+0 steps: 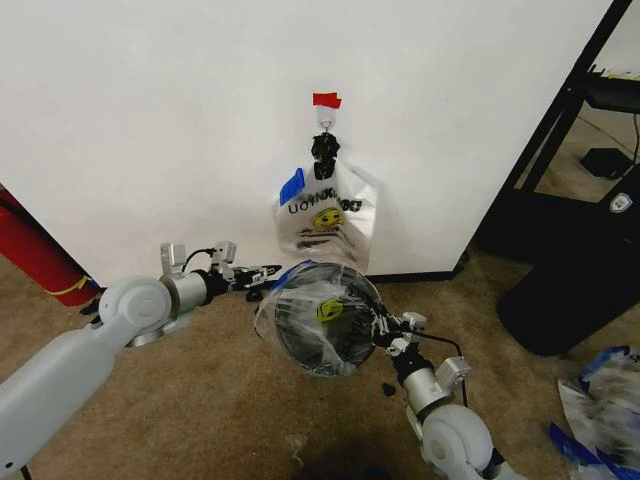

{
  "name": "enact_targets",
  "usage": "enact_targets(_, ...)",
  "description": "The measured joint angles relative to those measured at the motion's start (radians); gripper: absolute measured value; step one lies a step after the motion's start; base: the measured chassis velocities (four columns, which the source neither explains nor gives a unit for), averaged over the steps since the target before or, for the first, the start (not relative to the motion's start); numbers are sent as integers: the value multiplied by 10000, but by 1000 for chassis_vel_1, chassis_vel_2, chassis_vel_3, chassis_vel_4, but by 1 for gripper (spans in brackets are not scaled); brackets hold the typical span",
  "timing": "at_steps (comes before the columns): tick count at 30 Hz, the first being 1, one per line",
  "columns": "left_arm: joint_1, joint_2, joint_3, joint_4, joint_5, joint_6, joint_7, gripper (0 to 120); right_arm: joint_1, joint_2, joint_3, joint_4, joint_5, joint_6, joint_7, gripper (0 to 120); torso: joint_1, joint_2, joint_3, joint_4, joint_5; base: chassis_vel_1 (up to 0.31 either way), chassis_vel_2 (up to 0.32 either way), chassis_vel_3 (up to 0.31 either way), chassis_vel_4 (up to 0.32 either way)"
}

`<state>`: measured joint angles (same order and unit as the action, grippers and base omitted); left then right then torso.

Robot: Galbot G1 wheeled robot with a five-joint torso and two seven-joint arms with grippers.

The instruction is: Pick up the garbage bag from the wall and place it over the trash bin.

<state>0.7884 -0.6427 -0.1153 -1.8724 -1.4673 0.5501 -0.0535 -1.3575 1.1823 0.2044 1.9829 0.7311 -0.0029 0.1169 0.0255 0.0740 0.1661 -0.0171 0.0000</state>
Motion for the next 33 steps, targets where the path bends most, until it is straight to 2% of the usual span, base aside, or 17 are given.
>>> enact_targets(4, 384, 111, -80, -103, 935, -546, 873, 30, 22, -20, 88, 18, 688, -345, 203, 1, 0, 0, 0, 0, 0, 0, 0, 0, 0)
enact_targets(8, 471, 150, -5, -158, 1548, -904, 1293, 26, 35, -30, 127, 61, 961, -475, 266, 1, 0, 0, 0, 1, 0, 0, 0, 0, 0)
enact_targets(11, 533, 192, 101, -196, 2764, -1911, 1941, 26, 47, -67, 173, 124, 1204, -603, 323, 1, 0, 0, 0, -2, -1, 0, 0, 0, 0)
enact_targets(12, 576, 252, 140, -196, 3422, -2348, 2125, 29, 53, -75, 183, 131, 1227, -613, 329, 1, 0, 0, 0, -3, -1, 0, 0, 0, 0)
enact_targets(13, 576, 252, 140, -196, 3422, -2348, 2125, 29, 53, -75, 183, 131, 1227, -613, 329, 1, 0, 0, 0, -3, -1, 0, 0, 0, 0)
enact_targets(16, 755, 579, 250, -229, 5588, -3579, 2555, 42, 67, -83, 188, 144, 1253, -632, 335, 1, 0, 0, 0, 2, -1, 0, 0, 0, 0)
enact_targets(18, 777, 615, 252, -244, 5725, -3639, 2572, 43, 69, -81, 188, 145, 1249, -632, 335, 1, 0, 0, 0, 2, -1, 0, 0, 0, 0)
enact_targets(22, 1023, 802, 228, -443, 5964, -3644, 2606, 64, 118, -35, 123, 60, 1012, -622, 314, 1, 0, 0, 0, 1, 0, 0, 0, 0, 0)
enact_targets(26, 1110, 778, 223, -569, 5947, -3524, 2644, 74, 143, -20, 104, 28, 864, -596, 309, 1, 0, 0, 0, 1, 0, 0, 0, 0, 0)
enact_targets(29, 1126, 826, 254, -651, 5920, -3399, 2760, 86, 125, -39, 99, 43, 773, -574, 308, 1, 0, 0, 0, -1, 0, 0, 0, 0, 0)
enact_targets(33, 1076, 848, 343, -591, 5960, -3363, 2798, 86, 85, -58, 101, 93, 707, -544, 288, 1, 0, 0, 0, 1, -1, 0, 0, 0, 0)
